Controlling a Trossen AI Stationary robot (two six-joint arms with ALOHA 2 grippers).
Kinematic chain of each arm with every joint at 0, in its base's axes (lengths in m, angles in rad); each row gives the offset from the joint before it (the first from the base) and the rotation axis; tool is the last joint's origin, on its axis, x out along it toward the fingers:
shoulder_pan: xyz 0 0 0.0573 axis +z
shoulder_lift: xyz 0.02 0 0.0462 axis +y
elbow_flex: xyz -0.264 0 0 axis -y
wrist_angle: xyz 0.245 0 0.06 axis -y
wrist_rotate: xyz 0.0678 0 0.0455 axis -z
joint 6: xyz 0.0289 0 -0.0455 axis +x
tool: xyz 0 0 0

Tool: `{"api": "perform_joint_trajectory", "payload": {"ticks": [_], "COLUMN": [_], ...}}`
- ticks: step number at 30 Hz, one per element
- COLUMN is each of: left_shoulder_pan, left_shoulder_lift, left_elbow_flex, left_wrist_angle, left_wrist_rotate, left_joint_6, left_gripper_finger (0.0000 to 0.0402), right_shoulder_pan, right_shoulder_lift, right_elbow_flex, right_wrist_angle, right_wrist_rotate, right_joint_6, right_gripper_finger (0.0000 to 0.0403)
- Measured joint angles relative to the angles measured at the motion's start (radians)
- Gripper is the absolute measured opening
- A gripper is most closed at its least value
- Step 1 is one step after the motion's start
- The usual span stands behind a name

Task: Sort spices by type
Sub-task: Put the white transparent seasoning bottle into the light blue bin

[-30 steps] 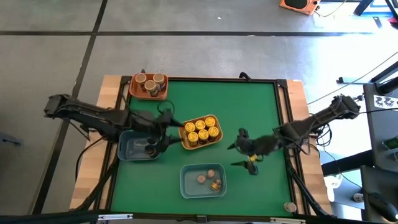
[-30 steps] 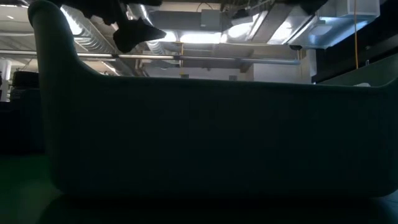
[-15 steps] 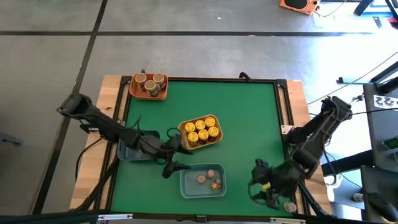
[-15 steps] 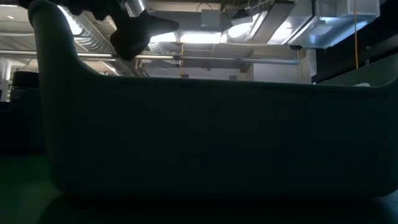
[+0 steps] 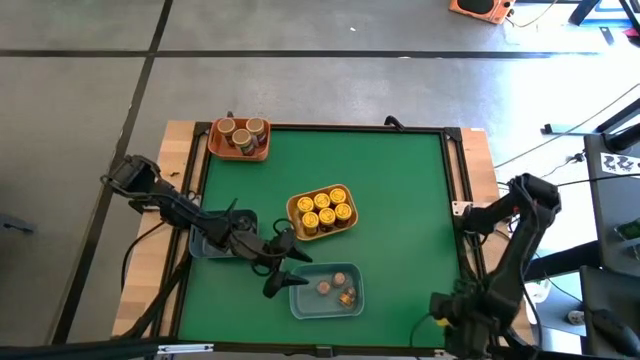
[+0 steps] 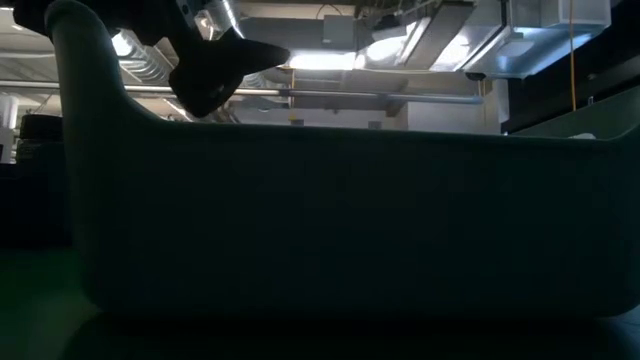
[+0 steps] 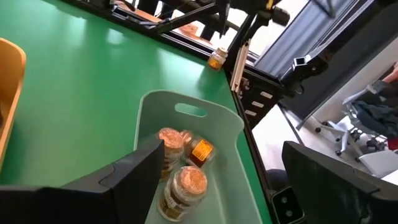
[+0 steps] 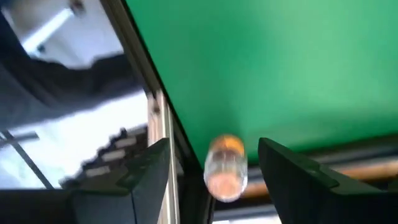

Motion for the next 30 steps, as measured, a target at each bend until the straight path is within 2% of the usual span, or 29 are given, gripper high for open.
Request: {"api": "perform_joint_trajectory", "payload": {"ticks": [4, 8, 19, 30], "left_shoulder_pan": [0.000, 0.000, -0.002, -0.009], "left_shoulder_lift": [0.000, 0.000, 0.000, 0.000], "left_elbow_flex": [0.000, 0.000, 0.000, 0.000], "left_wrist_angle": [0.006, 0.005, 0.007, 0.028], "left_wrist_rotate": [-0.001, -0.005, -0.015, -0.018], "left_joint_6": [0.000, 0.001, -0.016, 0.001], "left_gripper_finger": [0.0321, 0.0321, 0.0321, 0.0321], "right_shoulder_pan": [0.055, 0.092, 0.091, 0.088], "right_shoulder_lift": [0.057, 0.109, 0.179, 0.270], "right_elbow_flex": [0.000, 0.000, 0.000, 0.000], "right_wrist_angle": [0.013, -0.006, 0.007, 0.001], "right_wrist_rotate": [-0.094, -0.109, -0.161, -0.271], "right_joint_6": [0.034, 0.035, 0.023, -0.041], "right_gripper_finger": [0.0241, 0.0241, 0.0241, 0.0241]}}
